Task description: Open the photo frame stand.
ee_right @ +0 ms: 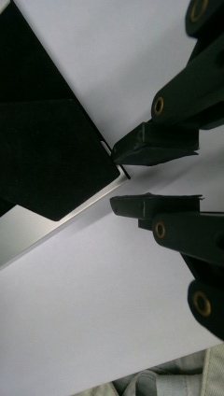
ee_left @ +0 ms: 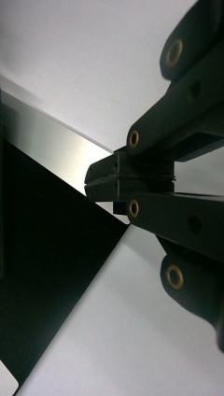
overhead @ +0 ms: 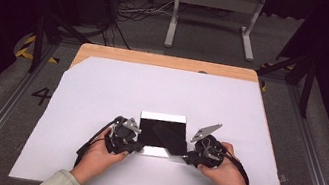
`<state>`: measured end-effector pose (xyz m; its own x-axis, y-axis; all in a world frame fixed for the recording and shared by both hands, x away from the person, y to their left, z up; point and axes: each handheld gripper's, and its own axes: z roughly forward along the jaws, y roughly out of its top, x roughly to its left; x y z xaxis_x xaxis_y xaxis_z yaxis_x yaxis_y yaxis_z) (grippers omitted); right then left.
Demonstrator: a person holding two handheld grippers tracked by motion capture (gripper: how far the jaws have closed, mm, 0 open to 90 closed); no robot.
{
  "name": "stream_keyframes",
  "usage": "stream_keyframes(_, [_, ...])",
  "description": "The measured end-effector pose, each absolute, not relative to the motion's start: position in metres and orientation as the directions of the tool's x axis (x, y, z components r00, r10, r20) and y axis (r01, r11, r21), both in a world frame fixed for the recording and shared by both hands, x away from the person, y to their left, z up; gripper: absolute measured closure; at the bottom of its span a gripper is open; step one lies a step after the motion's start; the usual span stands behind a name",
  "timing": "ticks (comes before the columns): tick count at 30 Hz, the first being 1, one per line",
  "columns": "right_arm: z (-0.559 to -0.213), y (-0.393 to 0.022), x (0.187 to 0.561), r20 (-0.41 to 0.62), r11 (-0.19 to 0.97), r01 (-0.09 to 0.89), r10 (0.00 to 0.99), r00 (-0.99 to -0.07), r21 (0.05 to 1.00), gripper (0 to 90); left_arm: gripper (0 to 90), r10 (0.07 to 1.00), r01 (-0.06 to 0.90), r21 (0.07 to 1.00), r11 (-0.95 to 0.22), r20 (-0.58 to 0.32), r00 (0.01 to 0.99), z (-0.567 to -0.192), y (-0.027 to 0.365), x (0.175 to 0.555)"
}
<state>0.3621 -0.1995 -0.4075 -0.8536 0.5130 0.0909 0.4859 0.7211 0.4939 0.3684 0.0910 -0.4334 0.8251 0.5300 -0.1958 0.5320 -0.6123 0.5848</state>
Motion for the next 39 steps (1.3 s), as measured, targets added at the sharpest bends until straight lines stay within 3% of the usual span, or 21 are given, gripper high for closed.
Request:
stream_keyframes(14, [-0.388, -0.203, 0.360, 0.053, 0.657, 0.426, 0.507, -0.860, 0.622, 89.3, 90.0, 0.528, 0.539, 0.587, -0.604, -0.212, 0.823, -0.434, 0.090, 0.368])
stream_keyframes(28, [-0.373, -0.198, 0.362, 0.031, 0.595, 0.387, 0.519, -0.854, 0.704, 89.8, 90.0, 0.527, 0.535, 0.589, -0.606, -0.207, 0.824, -0.434, 0.090, 0.368])
stream_keyframes(39, [-0.372, -0.197, 0.362, 0.025, 0.603, 0.387, 0.519, -0.854, 0.698, 89.3, 90.0, 0.536, 0.532, 0.591, -0.606, -0.191, 0.822, -0.434, 0.091, 0.366])
